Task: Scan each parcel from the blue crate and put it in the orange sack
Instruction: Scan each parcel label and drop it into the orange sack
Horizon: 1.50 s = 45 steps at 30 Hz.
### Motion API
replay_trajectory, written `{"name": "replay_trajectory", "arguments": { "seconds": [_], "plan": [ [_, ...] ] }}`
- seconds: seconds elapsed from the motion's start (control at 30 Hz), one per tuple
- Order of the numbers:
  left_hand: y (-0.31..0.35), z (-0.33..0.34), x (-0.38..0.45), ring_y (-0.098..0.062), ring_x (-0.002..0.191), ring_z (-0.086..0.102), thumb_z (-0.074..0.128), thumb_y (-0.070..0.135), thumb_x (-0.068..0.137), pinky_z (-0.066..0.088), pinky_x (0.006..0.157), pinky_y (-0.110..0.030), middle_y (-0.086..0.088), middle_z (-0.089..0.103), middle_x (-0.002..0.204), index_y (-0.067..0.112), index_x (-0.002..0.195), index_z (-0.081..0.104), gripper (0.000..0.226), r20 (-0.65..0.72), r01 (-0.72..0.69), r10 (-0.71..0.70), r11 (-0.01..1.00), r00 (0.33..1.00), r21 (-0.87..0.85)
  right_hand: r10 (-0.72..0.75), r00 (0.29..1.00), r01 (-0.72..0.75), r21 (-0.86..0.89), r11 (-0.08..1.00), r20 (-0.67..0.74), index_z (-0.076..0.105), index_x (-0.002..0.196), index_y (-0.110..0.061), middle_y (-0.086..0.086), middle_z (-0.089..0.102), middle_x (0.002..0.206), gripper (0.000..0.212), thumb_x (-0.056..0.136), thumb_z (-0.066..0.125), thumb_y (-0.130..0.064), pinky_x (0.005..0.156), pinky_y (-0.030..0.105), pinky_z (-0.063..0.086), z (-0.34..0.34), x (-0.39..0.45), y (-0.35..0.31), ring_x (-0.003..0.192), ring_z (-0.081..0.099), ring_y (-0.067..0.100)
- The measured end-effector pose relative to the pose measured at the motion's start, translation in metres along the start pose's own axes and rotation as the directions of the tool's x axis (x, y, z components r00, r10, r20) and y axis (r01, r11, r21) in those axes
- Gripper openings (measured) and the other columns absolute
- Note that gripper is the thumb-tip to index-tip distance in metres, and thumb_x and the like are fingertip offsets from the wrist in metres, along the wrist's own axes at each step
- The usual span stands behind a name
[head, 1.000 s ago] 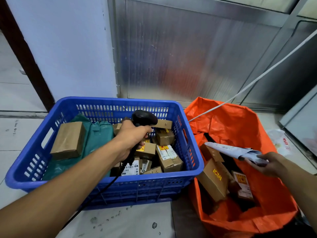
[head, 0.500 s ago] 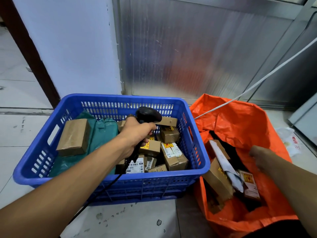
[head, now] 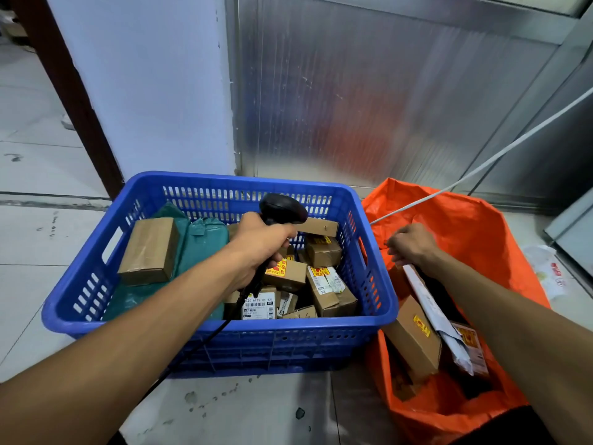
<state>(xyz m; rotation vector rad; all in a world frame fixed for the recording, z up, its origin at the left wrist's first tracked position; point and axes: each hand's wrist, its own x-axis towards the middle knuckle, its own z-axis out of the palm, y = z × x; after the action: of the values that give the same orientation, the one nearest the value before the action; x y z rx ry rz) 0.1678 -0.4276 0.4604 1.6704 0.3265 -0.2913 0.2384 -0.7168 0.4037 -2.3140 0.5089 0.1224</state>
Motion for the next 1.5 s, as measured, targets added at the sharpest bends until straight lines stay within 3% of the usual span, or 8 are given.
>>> {"name": "replay_trajectory", "arguments": {
  "seconds": [0.2, 0.4, 0.57, 0.7, 0.87, 1.23, 1.37, 1.5],
  "plan": [
    [0.002, -0.009, -0.003, -0.008, 0.043, 0.048, 0.068, 0.011, 0.092, 0.042, 0.043, -0.020, -0.001, 0.060, 0.066, 0.007, 0.096, 0.065, 0.007, -0.017, -0.004, 0.003, 1.000, 1.000, -0.023, -0.180, 0.959, 0.213, -0.138, 0.967, 0.217, 0.066, 0.079, -0.007, 0.009, 0.064, 0.074, 0.021, 0.094, 0.053, -0.002, 0.061, 0.035, 0.056, 0.044, -0.018, -0.032, 0.063, 0.059, 0.019],
    [0.003, -0.022, -0.007, -0.011, 0.047, 0.050, 0.069, 0.011, 0.088, 0.043, 0.046, -0.024, -0.004, 0.060, 0.068, 0.005, 0.091, 0.067, 0.006, -0.057, -0.024, 0.023, 0.999, 0.998, -0.021, -0.219, 0.861, 0.419, -0.394, 0.818, 0.459, 0.072, 0.097, -0.006, 0.006, 0.067, 0.093, 0.017, 0.096, 0.060, -0.018, 0.062, 0.025, 0.044, 0.095, -0.026, -0.032, 0.081, 0.059, 0.018],
    [0.006, -0.033, -0.010, -0.011, 0.048, 0.050, 0.068, 0.013, 0.090, 0.044, 0.048, -0.023, -0.003, 0.061, 0.067, 0.001, 0.100, 0.068, 0.016, -0.082, -0.034, 0.030, 0.998, 0.996, -0.054, -0.272, 0.800, 0.543, -0.453, 0.707, 0.535, 0.071, 0.111, -0.015, 0.006, 0.065, 0.119, 0.023, 0.096, 0.060, -0.027, 0.084, 0.030, 0.046, 0.137, -0.024, -0.032, 0.107, 0.060, 0.022],
    [0.008, -0.036, -0.010, -0.012, 0.048, 0.050, 0.068, 0.013, 0.090, 0.044, 0.048, -0.024, -0.002, 0.062, 0.068, 0.001, 0.108, 0.068, 0.022, -0.087, -0.024, 0.017, 0.997, 0.996, -0.074, -0.195, 0.760, 0.605, -0.565, 0.560, 0.620, 0.066, 0.127, -0.026, 0.009, 0.037, 0.145, 0.032, 0.098, 0.056, -0.034, 0.111, 0.045, 0.033, 0.159, -0.028, -0.038, 0.135, 0.033, 0.032],
    [0.010, -0.038, -0.010, -0.010, 0.045, 0.050, 0.070, 0.015, 0.089, 0.045, 0.047, -0.023, -0.001, 0.063, 0.068, 0.004, 0.107, 0.066, 0.022, -0.095, -0.012, 0.003, 0.996, 0.996, -0.094, -0.144, 0.748, 0.621, -0.608, 0.494, 0.648, 0.060, 0.135, -0.032, 0.008, 0.013, 0.161, 0.037, 0.098, 0.052, -0.031, 0.116, 0.052, 0.025, 0.183, -0.030, -0.044, 0.143, 0.014, 0.035],
    [0.010, -0.042, -0.009, -0.011, 0.048, 0.051, 0.070, 0.018, 0.089, 0.046, 0.049, -0.023, -0.004, 0.062, 0.071, 0.005, 0.102, 0.066, 0.019, -0.070, 0.015, -0.023, 0.995, 0.997, -0.099, -0.034, 0.776, 0.573, -0.680, 0.458, 0.630, 0.043, 0.148, -0.037, 0.012, -0.010, 0.165, 0.052, 0.099, 0.052, -0.022, 0.120, 0.059, 0.014, 0.204, -0.019, -0.043, 0.152, -0.003, 0.037],
    [0.009, -0.041, -0.008, -0.011, 0.049, 0.051, 0.069, 0.017, 0.088, 0.046, 0.049, -0.023, -0.004, 0.062, 0.072, 0.003, 0.104, 0.066, 0.021, -0.064, 0.008, -0.014, 0.995, 0.998, -0.097, -0.052, 0.777, 0.581, -0.684, 0.442, 0.627, 0.048, 0.143, -0.039, 0.014, 0.017, 0.156, 0.047, 0.098, 0.052, -0.027, 0.118, 0.059, 0.017, 0.202, -0.017, -0.041, 0.146, 0.016, 0.035],
    [0.010, -0.040, -0.010, -0.010, 0.048, 0.051, 0.070, 0.017, 0.088, 0.047, 0.049, -0.023, -0.006, 0.064, 0.074, 0.002, 0.104, 0.067, 0.022, -0.073, 0.002, -0.007, 0.997, 0.997, -0.076, -0.184, 0.769, 0.625, -0.659, 0.418, 0.612, 0.061, 0.123, -0.034, 0.010, 0.031, 0.135, 0.028, 0.095, 0.059, -0.029, 0.109, 0.051, 0.036, 0.200, -0.020, -0.039, 0.129, 0.035, 0.032]
  ]
}}
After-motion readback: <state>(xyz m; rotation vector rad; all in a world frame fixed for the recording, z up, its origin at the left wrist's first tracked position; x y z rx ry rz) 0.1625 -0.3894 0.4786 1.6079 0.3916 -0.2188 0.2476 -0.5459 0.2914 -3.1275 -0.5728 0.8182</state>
